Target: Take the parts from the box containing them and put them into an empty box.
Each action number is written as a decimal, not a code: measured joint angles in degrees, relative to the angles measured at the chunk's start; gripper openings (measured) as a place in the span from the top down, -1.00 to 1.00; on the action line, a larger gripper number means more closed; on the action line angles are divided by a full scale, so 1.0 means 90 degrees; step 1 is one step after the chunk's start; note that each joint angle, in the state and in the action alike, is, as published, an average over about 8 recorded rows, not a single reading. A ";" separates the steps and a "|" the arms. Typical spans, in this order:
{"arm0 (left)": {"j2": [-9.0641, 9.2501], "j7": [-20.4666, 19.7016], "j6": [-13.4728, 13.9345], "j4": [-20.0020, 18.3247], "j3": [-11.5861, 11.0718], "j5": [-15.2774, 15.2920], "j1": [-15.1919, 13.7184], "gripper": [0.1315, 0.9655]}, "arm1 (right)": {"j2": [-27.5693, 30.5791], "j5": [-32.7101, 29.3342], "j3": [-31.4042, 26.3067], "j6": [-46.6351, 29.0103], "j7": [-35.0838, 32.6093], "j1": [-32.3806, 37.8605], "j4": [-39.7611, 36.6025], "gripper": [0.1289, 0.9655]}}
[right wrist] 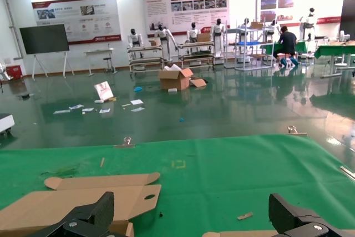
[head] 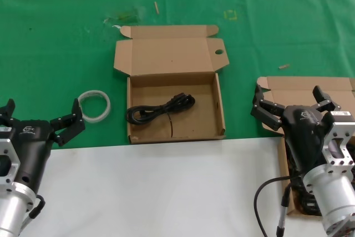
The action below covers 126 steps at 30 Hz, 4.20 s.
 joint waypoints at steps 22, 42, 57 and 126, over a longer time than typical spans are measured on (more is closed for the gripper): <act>0.0000 0.0000 0.0000 0.0000 0.0000 0.0000 0.0000 -1.00 | 0.0000 0.0000 0.0000 0.0000 0.0000 0.0000 0.0000 -1.00; 0.0000 0.0000 0.0000 0.0000 0.0000 0.0000 0.0000 -1.00 | 0.0000 0.0000 0.0000 0.0000 0.0000 0.0000 0.0000 -1.00; 0.0000 0.0000 0.0000 0.0000 0.0000 0.0000 0.0000 -1.00 | 0.0000 0.0000 0.0000 0.0000 0.0000 0.0000 0.0000 -1.00; 0.0000 0.0000 0.0000 0.0000 0.0000 0.0000 0.0000 -1.00 | 0.0000 0.0000 0.0000 0.0000 0.0000 0.0000 0.0000 -1.00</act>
